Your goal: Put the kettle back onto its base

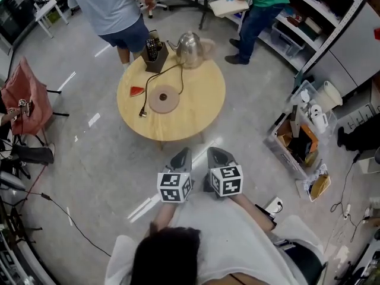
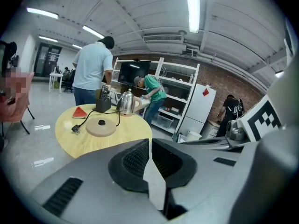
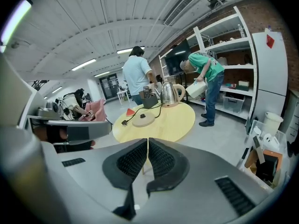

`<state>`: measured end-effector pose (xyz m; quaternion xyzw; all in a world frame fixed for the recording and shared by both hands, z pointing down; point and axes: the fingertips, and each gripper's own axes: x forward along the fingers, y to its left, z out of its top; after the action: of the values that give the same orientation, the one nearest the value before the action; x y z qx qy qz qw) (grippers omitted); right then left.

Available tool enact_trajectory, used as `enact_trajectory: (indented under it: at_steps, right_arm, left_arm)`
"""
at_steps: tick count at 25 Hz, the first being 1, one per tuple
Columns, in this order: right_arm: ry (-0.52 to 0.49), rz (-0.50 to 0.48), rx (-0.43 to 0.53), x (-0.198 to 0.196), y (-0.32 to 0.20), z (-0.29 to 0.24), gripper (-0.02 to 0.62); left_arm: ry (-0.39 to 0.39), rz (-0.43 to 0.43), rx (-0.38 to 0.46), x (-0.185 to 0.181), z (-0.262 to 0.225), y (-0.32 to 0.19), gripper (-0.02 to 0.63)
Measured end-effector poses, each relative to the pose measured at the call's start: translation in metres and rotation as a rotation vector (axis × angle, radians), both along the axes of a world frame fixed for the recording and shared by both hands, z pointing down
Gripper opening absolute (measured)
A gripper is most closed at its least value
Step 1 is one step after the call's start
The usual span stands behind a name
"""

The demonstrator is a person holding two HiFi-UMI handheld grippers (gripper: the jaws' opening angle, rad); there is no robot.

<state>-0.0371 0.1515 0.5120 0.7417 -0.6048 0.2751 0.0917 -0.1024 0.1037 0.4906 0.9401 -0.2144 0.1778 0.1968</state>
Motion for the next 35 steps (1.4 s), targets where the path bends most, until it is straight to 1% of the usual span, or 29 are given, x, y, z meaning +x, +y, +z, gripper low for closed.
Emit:
enact_trajectory:
  at_steps: [13,22,27,35]
  right_arm:
    - [-0.013,-0.031,-0.015,0.045,-0.025,0.003,0.029]
    - [-0.030,-0.067,-0.009,0.075,-0.042,0.006,0.029]
    - [-0.037,-0.076,-0.002,0.099,-0.051,0.007,0.029]
    - [-0.031,-0.087,0.015,0.143,-0.067,0.004,0.029]
  left_arm:
    - [-0.016,0.004,-0.007,0.046,0.002,-0.021,0.038]
    - [-0.025,-0.034,-0.006,0.073,0.004,-0.038,0.038]
    - [-0.022,-0.064,-0.005,0.093,0.003,-0.049,0.038]
    - [-0.025,-0.063,0.019,0.134,-0.002,-0.062,0.038]
